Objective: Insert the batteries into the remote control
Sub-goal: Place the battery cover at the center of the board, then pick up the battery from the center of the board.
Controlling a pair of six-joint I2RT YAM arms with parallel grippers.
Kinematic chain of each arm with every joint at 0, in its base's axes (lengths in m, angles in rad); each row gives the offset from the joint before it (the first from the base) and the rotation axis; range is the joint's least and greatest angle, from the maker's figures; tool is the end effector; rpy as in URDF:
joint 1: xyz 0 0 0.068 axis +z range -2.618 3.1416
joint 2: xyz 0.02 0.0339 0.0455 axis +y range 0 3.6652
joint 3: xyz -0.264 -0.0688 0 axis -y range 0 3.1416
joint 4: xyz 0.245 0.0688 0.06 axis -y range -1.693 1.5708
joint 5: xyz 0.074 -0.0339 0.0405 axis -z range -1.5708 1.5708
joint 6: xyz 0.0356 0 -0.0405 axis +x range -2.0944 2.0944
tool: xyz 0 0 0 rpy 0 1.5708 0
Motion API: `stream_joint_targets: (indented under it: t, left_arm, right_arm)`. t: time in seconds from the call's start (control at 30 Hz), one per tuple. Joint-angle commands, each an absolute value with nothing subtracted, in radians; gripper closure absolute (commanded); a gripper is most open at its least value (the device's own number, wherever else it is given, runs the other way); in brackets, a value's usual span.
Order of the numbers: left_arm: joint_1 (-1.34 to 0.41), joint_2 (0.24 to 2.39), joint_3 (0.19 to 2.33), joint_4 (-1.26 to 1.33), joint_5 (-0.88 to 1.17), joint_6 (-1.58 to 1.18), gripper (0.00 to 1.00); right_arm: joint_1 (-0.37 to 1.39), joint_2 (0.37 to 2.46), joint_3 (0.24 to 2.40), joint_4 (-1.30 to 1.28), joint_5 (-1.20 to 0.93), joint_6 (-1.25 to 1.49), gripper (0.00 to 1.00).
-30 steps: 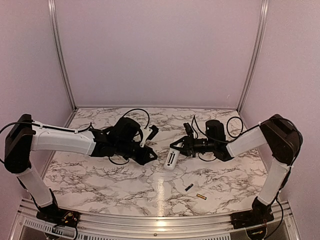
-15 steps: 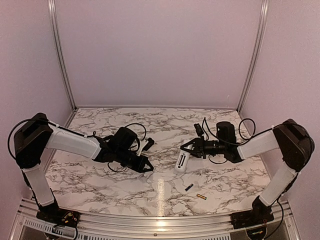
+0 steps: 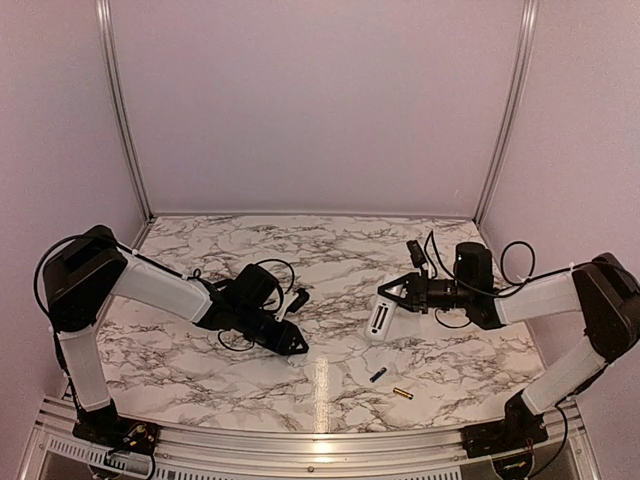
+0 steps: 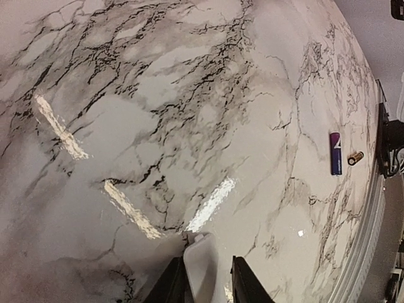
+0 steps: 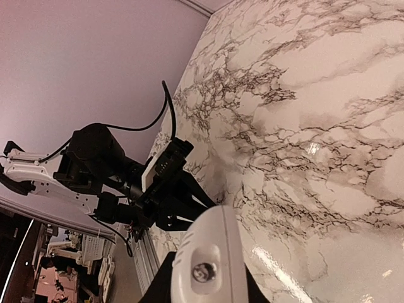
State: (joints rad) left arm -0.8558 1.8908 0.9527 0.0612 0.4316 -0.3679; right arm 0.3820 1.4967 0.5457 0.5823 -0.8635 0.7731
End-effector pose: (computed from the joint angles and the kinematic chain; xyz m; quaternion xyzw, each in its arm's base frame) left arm 0.2276 -0.2849 0.1203 0.2925 0.8738 -0.3556 0.1562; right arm 0.2518 0.1303 0.1772 -0.0866 0.7808 0.5696 0.2419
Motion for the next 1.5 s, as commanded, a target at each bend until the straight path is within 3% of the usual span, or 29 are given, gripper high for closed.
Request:
stream_joint_targets:
  t: [0.0,0.23,0.43,0.77,1.17,1.47]
  left_arm:
    - [-0.85,1.894,0.996,0.003,0.365,-0.332,0.7]
    - [-0.851,1.815,1.02,-0.078,0.268,-0.276,0.49]
    - [-0.87,1.743,1.032,-0.064,0.227,-0.226,0.43]
    - [-1.004,1.844,1.199,-0.101,0.196,-0.208,0.45]
    - [-1.192,2.084,1.492,-0.318,0.126,-0.119,0.64]
    - [-1.235,2.209,1.65,-0.44,0.069,-0.112,0.65]
  right_arm:
    - [0.373,1.457,0.542,0.568,-0.891,0.708,1.0]
    - [0.369,1.411,0.555,0.446,-0.875,0.623,1.0]
    - [0.355,1.405,0.548,0.422,-0.909,0.61,1.0]
    - [0.334,1.395,0.57,0.313,-0.854,0.598,1.0]
    - [0.1,1.305,0.505,0.142,-0.822,0.556,1.0]
    - [0.059,1.288,0.486,0.119,-0.824,0.539,1.0]
